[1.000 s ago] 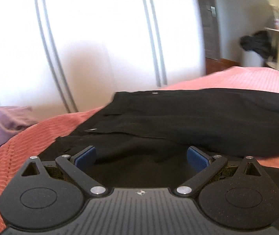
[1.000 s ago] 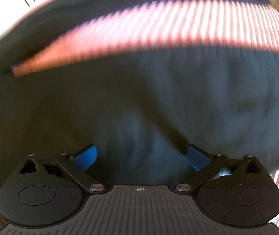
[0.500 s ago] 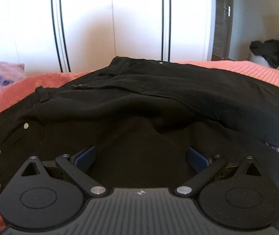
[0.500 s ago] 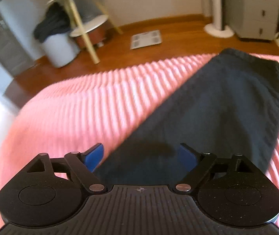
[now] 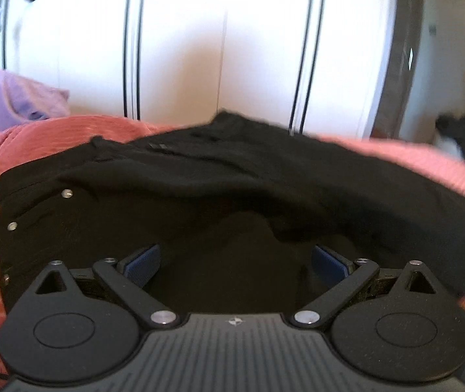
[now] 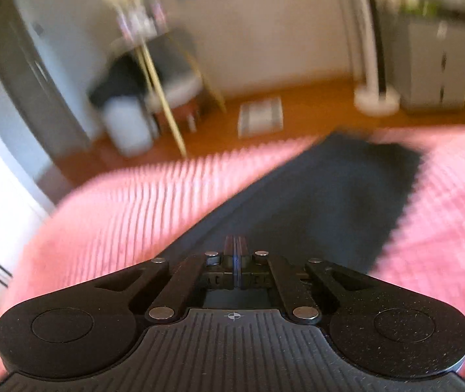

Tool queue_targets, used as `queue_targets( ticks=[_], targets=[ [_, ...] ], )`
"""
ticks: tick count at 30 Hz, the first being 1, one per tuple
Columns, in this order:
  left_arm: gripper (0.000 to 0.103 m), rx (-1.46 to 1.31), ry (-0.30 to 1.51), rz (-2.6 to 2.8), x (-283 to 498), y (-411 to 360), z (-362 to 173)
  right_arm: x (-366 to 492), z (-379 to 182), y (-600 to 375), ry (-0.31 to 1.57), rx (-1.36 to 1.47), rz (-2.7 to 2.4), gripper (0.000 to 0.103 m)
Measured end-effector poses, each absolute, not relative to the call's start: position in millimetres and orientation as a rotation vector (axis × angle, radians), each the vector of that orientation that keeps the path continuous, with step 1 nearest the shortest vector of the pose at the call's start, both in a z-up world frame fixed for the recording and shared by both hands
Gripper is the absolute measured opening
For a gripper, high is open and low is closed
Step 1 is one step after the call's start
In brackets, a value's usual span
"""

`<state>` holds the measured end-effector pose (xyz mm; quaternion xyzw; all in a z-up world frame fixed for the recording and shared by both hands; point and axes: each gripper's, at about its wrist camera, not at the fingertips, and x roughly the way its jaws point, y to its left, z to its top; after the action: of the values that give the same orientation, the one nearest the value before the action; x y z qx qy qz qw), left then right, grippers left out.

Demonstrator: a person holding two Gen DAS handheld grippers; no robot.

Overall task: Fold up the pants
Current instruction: 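Move the right gripper to the trouser leg hem and close on it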

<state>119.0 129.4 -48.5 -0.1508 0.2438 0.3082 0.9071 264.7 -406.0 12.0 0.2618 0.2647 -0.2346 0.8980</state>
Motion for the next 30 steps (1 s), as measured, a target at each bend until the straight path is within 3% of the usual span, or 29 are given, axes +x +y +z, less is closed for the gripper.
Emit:
queue_targets(
  ticks=[6, 7, 8, 10, 17, 24, 26, 27, 29, 30],
  targets=[
    [0.099, -0.365, 0.48, 0.614, 104.2, 117.1, -30.8, 221.1, -22.6, -438.3, 0.734, 0.744, -0.425, 0.01],
    [0.099, -0.346, 0.48, 0.597, 103.6, 112.0, -27.2, 226.4, -20.8, -436.8, 0.738, 0.747, -0.42, 0.019],
    [0.099, -0.326, 0.482, 0.589, 101.2, 105.3, -22.4, 234.7, -17.9, -434.9, 0.741, 0.746, -0.424, 0.036],
    [0.099, -0.299, 0.474, 0.582, 99.0, 100.2, -15.7, 258.2, -13.0, -429.4, 0.756, 0.759, -0.406, 0.057],
    [0.099, -0.218, 0.473, 0.574, 111.8, 94.0, -29.8, 384.1, -11.7, -401.8, 0.9, 0.694, -0.474, 0.051],
    [0.099, -0.179, 0.521, 0.519, 135.5, 94.3, -50.4, 462.6, -37.6, -396.3, 0.985, 0.638, -0.585, 0.051],
    [0.099, -0.169, 0.548, 0.525, 142.4, 96.3, -56.0, 468.2, -41.2, -392.1, 1.013, 0.579, -0.636, 0.032],
    [0.099, -0.161, 0.551, 0.528, 144.2, 96.6, -57.4, 467.4, -41.7, -392.8, 1.006, 0.586, -0.649, 0.03],
    [0.099, -0.156, 0.553, 0.529, 145.5, 96.6, -58.5, 460.3, -41.4, -397.0, 0.991, 0.607, -0.623, 0.011],
    [0.099, -0.158, 0.552, 0.529, 145.2, 96.5, -59.0, 455.3, -42.3, -400.9, 0.975, 0.62, -0.601, 0.007]
  ],
)
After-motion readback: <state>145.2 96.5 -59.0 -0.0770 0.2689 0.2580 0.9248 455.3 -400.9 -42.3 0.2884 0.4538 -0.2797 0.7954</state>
